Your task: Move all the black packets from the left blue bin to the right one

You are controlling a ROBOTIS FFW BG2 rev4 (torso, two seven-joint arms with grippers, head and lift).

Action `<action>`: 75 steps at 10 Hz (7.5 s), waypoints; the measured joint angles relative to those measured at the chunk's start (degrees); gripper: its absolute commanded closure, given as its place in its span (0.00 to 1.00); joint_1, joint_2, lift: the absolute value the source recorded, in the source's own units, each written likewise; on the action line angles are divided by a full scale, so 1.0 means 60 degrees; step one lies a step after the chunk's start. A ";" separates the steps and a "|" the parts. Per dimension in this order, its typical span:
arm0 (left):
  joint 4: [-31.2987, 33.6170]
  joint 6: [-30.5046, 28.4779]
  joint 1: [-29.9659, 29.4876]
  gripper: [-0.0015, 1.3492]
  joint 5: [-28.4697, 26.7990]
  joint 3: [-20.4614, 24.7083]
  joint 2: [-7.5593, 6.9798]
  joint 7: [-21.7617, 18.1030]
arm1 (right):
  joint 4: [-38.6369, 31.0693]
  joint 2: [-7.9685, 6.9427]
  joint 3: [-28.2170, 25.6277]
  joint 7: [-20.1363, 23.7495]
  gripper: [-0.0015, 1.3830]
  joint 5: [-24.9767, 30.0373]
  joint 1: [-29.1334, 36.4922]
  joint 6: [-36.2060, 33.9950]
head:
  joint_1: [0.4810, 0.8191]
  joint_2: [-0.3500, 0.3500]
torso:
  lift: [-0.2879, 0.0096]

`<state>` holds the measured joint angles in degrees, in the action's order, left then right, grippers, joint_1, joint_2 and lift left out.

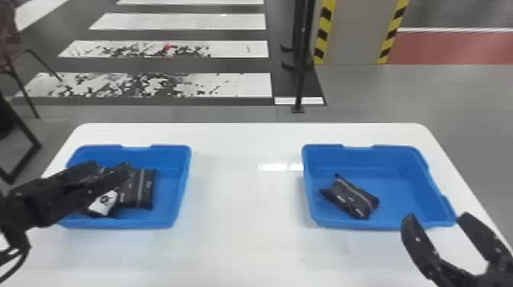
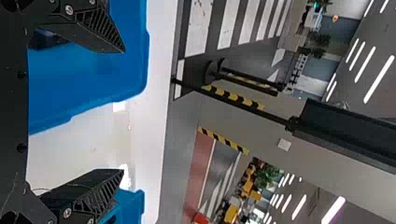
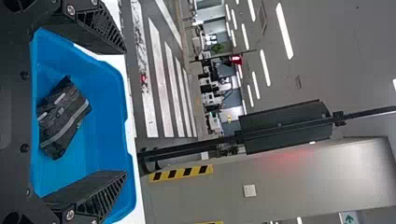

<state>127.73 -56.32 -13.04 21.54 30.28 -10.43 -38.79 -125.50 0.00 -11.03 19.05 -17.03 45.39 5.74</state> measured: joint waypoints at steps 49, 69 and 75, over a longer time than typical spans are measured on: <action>-0.0441 -0.1907 0.1795 0.90 0.0516 -0.6200 -0.0368 -0.0359 | 0.1064 0.0208 0.1137 0.1863 0.10 -0.2206 -0.2529 -0.3538 | 0.63 0.25 | 0.50; -0.0494 -0.2081 0.1575 0.90 0.0356 -0.5806 -0.0400 -0.0317 | 0.1375 0.0322 0.1390 0.1903 0.40 -0.4000 -0.2609 -0.3567 | 0.63 0.32 | 0.50; -0.0603 -0.2097 0.1699 0.90 0.0652 -0.5949 -0.0352 -0.0264 | 0.1480 0.0352 0.1943 0.1938 0.51 -0.4112 -0.2818 -0.3697 | 0.63 0.36 | 0.50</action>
<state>124.11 -68.90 -2.85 25.45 -5.42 -12.55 -40.37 -116.62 2.11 0.62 30.67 -41.71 28.48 -16.44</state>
